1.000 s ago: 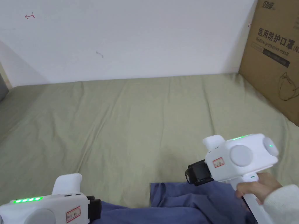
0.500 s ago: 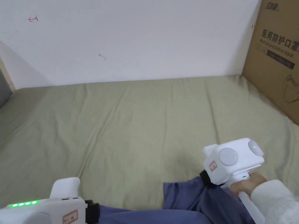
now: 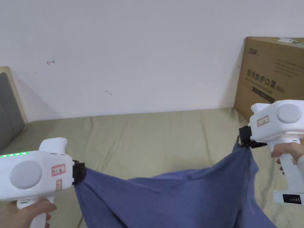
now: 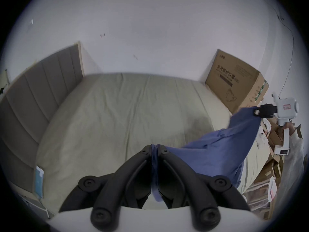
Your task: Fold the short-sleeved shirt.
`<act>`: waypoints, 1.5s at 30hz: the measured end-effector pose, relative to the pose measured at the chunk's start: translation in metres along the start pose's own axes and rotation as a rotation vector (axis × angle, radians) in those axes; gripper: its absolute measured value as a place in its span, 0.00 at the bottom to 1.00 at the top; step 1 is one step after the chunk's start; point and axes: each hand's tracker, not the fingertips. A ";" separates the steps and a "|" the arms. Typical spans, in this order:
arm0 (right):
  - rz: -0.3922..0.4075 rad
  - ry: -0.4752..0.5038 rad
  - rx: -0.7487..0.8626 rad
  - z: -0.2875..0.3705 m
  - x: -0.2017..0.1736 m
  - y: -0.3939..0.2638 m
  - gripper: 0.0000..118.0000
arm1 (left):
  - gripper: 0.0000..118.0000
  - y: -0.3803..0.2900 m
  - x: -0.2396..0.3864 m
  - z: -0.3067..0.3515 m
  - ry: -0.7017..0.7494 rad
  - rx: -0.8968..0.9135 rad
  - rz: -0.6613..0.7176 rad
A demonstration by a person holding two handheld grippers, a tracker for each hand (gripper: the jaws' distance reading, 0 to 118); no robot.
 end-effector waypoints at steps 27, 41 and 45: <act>-0.210 0.051 0.298 0.085 -0.020 0.198 0.04 | 0.04 0.256 -0.022 0.020 0.237 0.295 -0.057; -0.146 0.088 0.439 0.092 -0.087 0.289 0.04 | 0.04 0.351 -0.053 -0.007 0.346 0.418 -0.064; -0.111 0.060 0.436 0.072 -0.097 0.282 0.03 | 0.04 0.351 -0.061 -0.029 0.359 0.426 -0.087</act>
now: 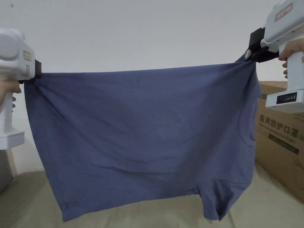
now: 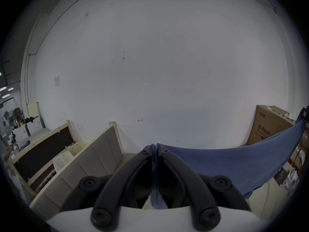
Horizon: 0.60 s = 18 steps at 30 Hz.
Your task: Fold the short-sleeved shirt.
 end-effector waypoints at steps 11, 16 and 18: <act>-0.030 -0.100 -0.358 -0.153 0.051 -0.176 0.04 | 0.04 -0.203 0.037 -0.106 0.040 -0.309 -0.051; -0.077 -0.167 -0.613 -0.205 0.093 -0.318 0.04 | 0.04 -0.347 0.062 -0.131 0.002 -0.561 -0.010; -0.119 -0.198 -0.697 -0.209 0.108 -0.364 0.04 | 0.04 -0.391 0.066 -0.127 0.000 -0.632 -0.022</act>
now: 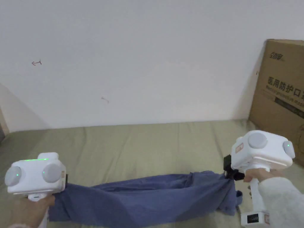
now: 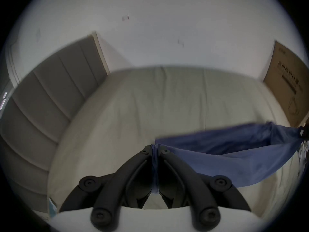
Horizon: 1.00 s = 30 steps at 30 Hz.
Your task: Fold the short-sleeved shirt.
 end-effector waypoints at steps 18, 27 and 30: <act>0.160 0.062 0.041 0.140 0.067 -0.267 0.04 | 0.04 -0.216 -0.104 0.183 -0.046 0.025 0.032; 0.091 0.047 -0.039 0.174 0.123 -0.407 0.04 | 0.04 -0.352 -0.124 0.253 -0.015 -0.068 -0.035; 0.042 0.042 -0.055 0.169 0.130 -0.423 0.04 | 0.04 -0.373 -0.125 0.255 -0.033 -0.087 -0.011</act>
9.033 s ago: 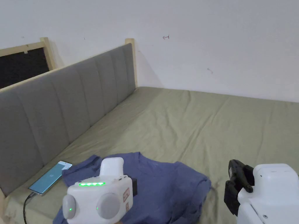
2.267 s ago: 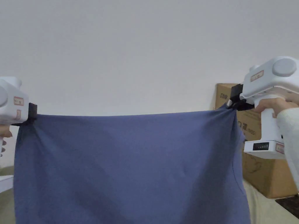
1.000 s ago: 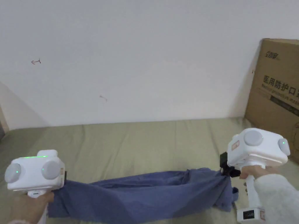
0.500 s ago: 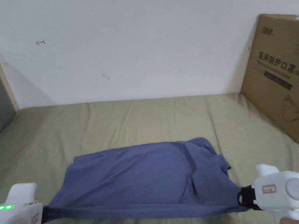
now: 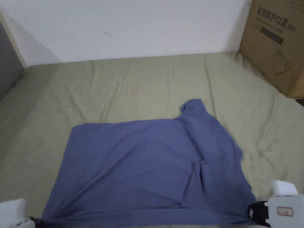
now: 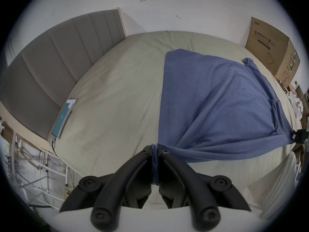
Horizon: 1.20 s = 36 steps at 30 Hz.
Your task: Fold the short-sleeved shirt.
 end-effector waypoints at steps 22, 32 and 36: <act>0.098 -0.049 0.081 0.043 -0.027 -0.054 0.39 | 0.32 -0.039 0.012 0.052 -0.139 0.062 0.013; 0.199 -0.155 0.163 0.041 -0.050 -0.058 0.02 | 0.00 -0.045 0.000 0.052 -0.083 0.084 0.057; 0.184 -0.140 0.142 0.035 -0.046 -0.058 0.02 | 0.13 -0.034 -0.013 0.037 -0.053 0.099 0.094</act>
